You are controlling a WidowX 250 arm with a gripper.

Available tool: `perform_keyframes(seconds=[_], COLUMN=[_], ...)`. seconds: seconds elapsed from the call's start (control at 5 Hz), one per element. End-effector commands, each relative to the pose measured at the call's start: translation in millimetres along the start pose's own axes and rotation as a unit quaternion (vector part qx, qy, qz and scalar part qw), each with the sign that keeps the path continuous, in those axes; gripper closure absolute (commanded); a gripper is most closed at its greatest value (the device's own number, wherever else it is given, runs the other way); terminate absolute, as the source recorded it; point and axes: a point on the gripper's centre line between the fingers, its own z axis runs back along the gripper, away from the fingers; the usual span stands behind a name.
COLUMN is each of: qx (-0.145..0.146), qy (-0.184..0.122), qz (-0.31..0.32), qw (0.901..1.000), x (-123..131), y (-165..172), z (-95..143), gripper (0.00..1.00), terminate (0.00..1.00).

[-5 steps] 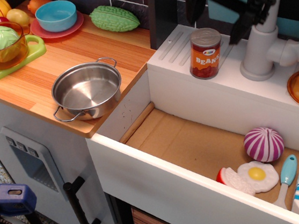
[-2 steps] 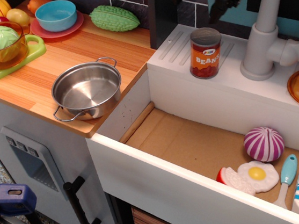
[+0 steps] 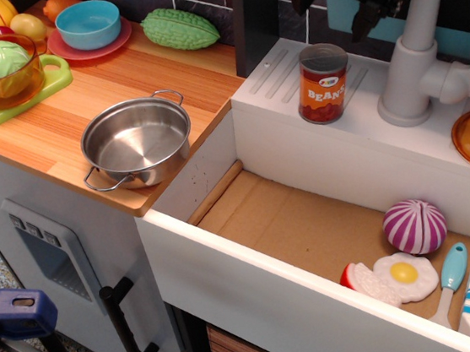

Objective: Put can in pot

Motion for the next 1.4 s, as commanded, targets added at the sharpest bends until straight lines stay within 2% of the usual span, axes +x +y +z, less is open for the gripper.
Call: perform_keyframes(seconds=[0.0, 0.2, 0.4, 0.6, 0.8, 1.2], qx=[-0.001, 0.018, 0.023, 0.026, 0.023, -0.002], qy=[-0.033, -0.044, -0.047, -0.039, -0.038, -0.038], qz=[-0.013, -0.031, -0.048, -0.067, -0.075, -0.085], qw=[0.9994, 0.9984, 0.9975, 0.9967, 0.9962, 0.9957], x=[18, 15, 13, 6, 2, -5], y=[4, 6, 10, 11, 14, 18], z=[13, 2, -4, -5, -7, -12], gripper=[0.00, 0.00, 0.00, 0.00, 0.00, 0.00], terminate=[0.00, 0.00, 0.00, 0.00, 0.00, 0.00])
